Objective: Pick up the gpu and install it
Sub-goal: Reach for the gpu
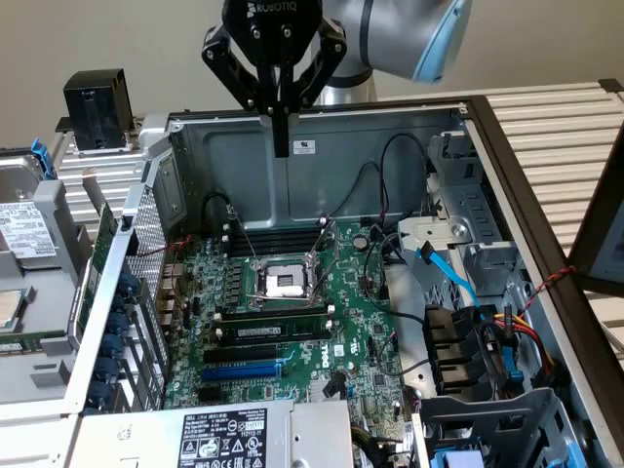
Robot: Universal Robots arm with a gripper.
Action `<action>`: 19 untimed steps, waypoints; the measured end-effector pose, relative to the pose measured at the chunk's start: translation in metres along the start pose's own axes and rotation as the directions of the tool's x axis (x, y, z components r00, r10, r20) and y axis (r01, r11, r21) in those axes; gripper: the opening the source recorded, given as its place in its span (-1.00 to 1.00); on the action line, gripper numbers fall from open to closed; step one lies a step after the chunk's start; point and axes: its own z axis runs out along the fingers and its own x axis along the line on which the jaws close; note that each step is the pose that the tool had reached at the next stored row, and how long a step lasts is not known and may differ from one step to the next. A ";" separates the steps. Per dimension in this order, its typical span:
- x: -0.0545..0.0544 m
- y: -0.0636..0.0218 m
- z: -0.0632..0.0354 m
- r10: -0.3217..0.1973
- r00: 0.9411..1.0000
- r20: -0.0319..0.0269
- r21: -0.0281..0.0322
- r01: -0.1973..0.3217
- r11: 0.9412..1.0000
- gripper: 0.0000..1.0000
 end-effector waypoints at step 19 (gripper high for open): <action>0.086 -0.0063 -0.0017 0.000 1.000 0.000 0.000 0.000 1.000 -0.79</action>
